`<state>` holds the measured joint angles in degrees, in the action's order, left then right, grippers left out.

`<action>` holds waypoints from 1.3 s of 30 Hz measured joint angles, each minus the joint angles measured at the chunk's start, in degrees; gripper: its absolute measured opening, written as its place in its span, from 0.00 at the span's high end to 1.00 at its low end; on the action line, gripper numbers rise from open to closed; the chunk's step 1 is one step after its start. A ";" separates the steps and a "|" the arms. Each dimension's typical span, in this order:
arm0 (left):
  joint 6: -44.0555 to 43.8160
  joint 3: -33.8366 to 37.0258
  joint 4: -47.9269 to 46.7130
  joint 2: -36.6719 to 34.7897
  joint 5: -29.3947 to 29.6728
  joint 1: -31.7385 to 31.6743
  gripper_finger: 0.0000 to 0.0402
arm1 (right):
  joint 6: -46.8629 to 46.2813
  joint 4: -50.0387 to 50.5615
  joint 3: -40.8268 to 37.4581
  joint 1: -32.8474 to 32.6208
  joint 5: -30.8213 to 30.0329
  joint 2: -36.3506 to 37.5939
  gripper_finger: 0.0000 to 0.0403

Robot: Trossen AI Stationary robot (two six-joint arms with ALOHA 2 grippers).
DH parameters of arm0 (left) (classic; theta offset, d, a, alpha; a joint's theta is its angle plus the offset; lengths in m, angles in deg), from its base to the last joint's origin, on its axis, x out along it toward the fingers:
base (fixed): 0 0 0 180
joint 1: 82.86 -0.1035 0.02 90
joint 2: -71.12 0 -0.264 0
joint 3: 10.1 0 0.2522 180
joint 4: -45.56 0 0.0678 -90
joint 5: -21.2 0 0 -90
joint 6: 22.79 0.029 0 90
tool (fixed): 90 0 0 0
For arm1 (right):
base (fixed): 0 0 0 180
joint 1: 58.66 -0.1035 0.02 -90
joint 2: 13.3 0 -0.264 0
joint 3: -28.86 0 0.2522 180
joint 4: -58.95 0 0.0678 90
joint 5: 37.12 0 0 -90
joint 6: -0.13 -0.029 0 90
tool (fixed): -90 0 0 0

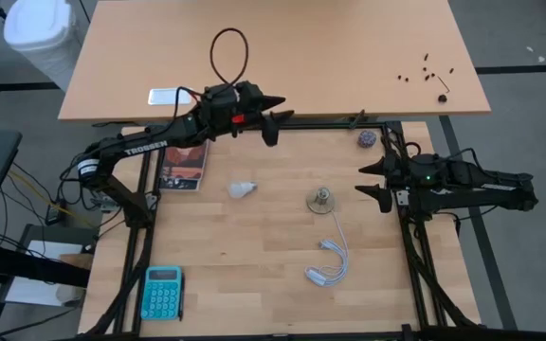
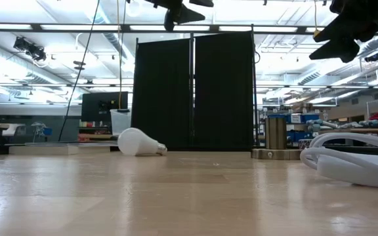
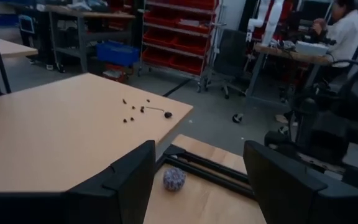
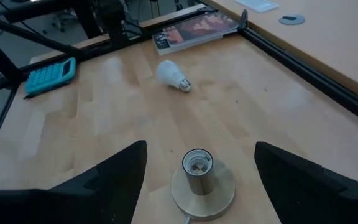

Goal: Screw lightbulb
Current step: Return to Home Position

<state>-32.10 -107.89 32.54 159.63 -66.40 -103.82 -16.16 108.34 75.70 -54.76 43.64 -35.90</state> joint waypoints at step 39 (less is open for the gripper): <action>0.01 42.93 30.87 -19.41 0.38 7.62 0.38 | -0.07 -25.19 -15.27 4.49 0.97 15.85 0.24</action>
<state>-32.10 -64.96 63.41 140.22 -66.02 -96.21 -16.23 83.14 60.44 -50.27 44.61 -20.05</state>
